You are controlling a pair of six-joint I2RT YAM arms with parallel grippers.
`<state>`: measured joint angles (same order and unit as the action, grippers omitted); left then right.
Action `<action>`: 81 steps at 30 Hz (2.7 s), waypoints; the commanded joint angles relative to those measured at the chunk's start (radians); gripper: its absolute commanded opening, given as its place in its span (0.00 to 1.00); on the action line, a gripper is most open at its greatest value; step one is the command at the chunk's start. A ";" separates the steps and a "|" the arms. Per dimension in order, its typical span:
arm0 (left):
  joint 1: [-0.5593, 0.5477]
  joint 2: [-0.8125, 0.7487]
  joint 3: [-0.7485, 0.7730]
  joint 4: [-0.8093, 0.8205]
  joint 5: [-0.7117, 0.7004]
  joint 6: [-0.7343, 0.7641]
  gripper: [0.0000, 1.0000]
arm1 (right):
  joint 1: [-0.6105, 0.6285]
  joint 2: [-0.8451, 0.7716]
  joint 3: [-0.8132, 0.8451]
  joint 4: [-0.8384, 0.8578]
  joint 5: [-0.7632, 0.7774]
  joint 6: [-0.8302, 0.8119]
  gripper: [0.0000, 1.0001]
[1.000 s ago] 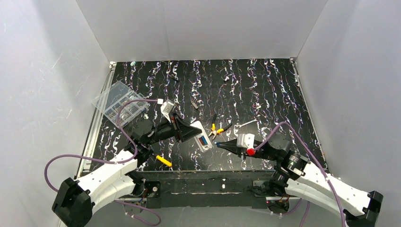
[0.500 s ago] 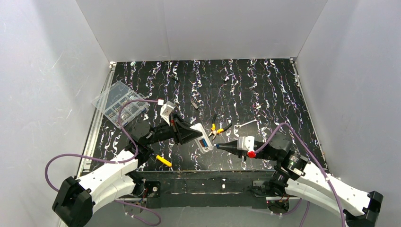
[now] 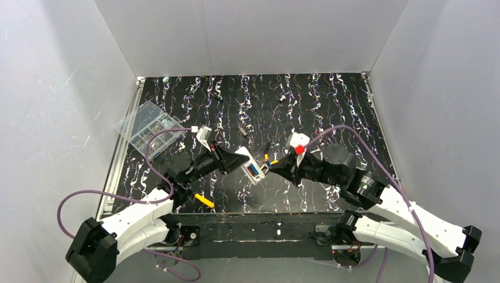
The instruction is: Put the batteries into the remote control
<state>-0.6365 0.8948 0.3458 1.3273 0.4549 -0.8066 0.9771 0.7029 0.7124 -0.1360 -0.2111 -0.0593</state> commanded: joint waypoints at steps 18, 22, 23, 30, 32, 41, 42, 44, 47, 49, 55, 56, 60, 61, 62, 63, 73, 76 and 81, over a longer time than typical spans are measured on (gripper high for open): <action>-0.029 0.193 0.075 0.165 -0.186 -0.396 0.00 | 0.002 0.493 0.694 -0.871 0.006 0.232 0.01; -0.059 0.183 0.068 0.132 -0.190 -0.399 0.00 | -0.005 0.555 0.752 -0.895 -0.001 0.257 0.01; -0.070 0.181 0.066 0.127 -0.189 -0.397 0.00 | -0.009 0.570 0.763 -0.901 -0.009 0.259 0.01; -0.110 0.182 0.058 0.133 -0.204 -0.378 0.00 | -0.037 0.665 0.801 -0.962 -0.050 0.288 0.01; -0.111 0.179 0.055 0.134 -0.208 -0.375 0.00 | -0.041 0.671 0.794 -0.959 -0.070 0.298 0.01; -0.111 0.174 0.046 0.141 -0.212 -0.373 0.00 | -0.056 0.705 0.766 -0.964 -0.083 0.331 0.01; -0.111 0.173 0.047 0.141 -0.212 -0.374 0.00 | -0.057 0.708 0.764 -0.962 -0.083 0.332 0.01; -0.111 0.171 0.044 0.143 -0.213 -0.375 0.00 | -0.058 0.710 0.758 -0.962 -0.076 0.332 0.01; -0.111 0.169 0.042 0.147 -0.209 -0.375 0.00 | -0.061 0.716 0.748 -0.965 -0.065 0.329 0.01; -0.111 0.167 0.041 0.148 -0.207 -0.374 0.00 | -0.065 0.718 0.741 -0.964 -0.058 0.326 0.01; -0.111 0.163 0.038 0.151 -0.201 -0.375 0.00 | -0.080 0.720 0.735 -0.956 -0.044 0.317 0.01; -0.111 0.163 0.038 0.151 -0.202 -0.375 0.00 | -0.081 0.723 0.735 -0.955 -0.046 0.317 0.01; -0.111 0.167 0.042 0.153 -0.200 -0.376 0.00 | -0.084 0.733 0.733 -0.948 -0.062 0.313 0.01; -0.111 0.169 0.043 0.154 -0.200 -0.377 0.00 | -0.084 0.735 0.732 -0.947 -0.064 0.313 0.01; -0.111 0.171 0.044 0.154 -0.198 -0.378 0.00 | -0.084 0.738 0.730 -0.945 -0.065 0.311 0.01; -0.111 0.173 0.045 0.155 -0.196 -0.380 0.00 | -0.084 0.742 0.730 -0.944 -0.066 0.310 0.01; -0.111 0.188 0.048 0.167 -0.190 -0.393 0.00 | -0.086 0.773 0.744 -0.943 -0.055 0.276 0.01; -0.111 0.189 0.050 0.168 -0.185 -0.396 0.00 | -0.085 0.780 0.754 -0.942 -0.027 0.255 0.01; -0.111 0.193 0.054 0.172 -0.182 -0.403 0.00 | -0.085 0.796 0.780 -0.935 0.021 0.232 0.01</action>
<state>-0.7433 1.1095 0.3752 1.3777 0.2447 -1.1862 0.8974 1.4792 1.4513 -1.0943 -0.2615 0.2096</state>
